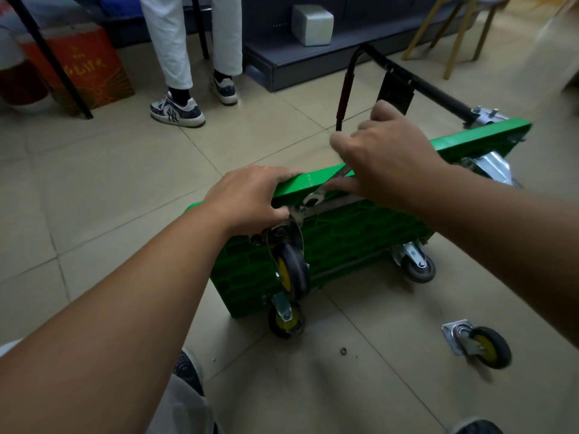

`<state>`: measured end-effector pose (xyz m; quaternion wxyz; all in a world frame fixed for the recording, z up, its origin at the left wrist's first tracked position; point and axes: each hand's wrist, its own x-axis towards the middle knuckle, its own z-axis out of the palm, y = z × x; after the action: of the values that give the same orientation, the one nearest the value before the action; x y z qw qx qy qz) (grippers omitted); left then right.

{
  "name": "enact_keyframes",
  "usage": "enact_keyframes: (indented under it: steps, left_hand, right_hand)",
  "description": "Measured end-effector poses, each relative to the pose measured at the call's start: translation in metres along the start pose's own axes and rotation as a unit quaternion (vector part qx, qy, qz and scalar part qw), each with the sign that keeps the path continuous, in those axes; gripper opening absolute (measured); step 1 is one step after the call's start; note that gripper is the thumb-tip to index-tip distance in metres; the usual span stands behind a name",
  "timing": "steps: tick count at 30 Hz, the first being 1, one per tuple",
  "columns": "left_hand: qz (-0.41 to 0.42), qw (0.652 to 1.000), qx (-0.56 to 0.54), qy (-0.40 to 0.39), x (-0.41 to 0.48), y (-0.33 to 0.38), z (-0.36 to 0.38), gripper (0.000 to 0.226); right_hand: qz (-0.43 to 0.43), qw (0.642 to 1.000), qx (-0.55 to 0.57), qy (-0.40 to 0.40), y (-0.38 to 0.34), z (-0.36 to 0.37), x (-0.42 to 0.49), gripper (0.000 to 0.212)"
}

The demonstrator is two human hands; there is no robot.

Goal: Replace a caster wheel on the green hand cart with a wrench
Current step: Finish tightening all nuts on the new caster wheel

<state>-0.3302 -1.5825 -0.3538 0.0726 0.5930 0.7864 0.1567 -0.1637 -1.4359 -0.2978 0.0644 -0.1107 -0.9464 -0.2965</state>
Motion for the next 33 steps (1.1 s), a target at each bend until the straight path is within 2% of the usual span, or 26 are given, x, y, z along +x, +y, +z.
enact_keyframes:
  steps: [3, 16, 21, 25, 27, 30, 32, 33]
  left_hand:
    - [-0.001, 1.0, -0.005, -0.005, 0.0, -0.001, 0.0, 0.066]
    - [0.0, 1.0, -0.006, -0.008, -0.001, 0.001, -0.001, 0.065]
    - [0.005, 1.0, 0.005, -0.01, -0.002, 0.003, -0.002, 0.067]
    - [0.008, 1.0, 0.008, -0.004, 0.0, 0.0, 0.001, 0.067]
    - [0.011, 1.0, 0.012, -0.003, 0.0, -0.001, 0.002, 0.067]
    - [0.012, 1.0, 0.01, 0.0, -0.001, -0.001, 0.002, 0.067]
    - [0.014, 1.0, 0.009, 0.002, -0.001, -0.002, 0.002, 0.067]
    - [0.014, 1.0, 0.008, 0.003, 0.0, -0.002, 0.003, 0.067]
  right_hand:
    - [-0.03, 0.999, -0.011, 0.017, -0.006, -0.001, 0.005, 0.052]
    - [-0.057, 0.996, -0.064, 0.014, -0.014, -0.001, 0.002, 0.049]
    - [0.031, 0.998, 0.05, 0.002, -0.02, 0.017, -0.003, 0.052]
    - [0.085, 0.987, 0.121, 0.063, -0.024, 0.04, -0.017, 0.052]
    - [0.109, 0.981, 0.158, 0.043, -0.023, 0.047, -0.021, 0.055]
    - [0.176, 0.949, 0.26, 0.007, -0.028, 0.058, -0.028, 0.065]
    - [0.253, 0.9, 0.355, -0.002, -0.043, 0.07, -0.041, 0.066]
    - [0.296, 0.863, 0.408, -0.002, -0.054, 0.077, -0.048, 0.062]
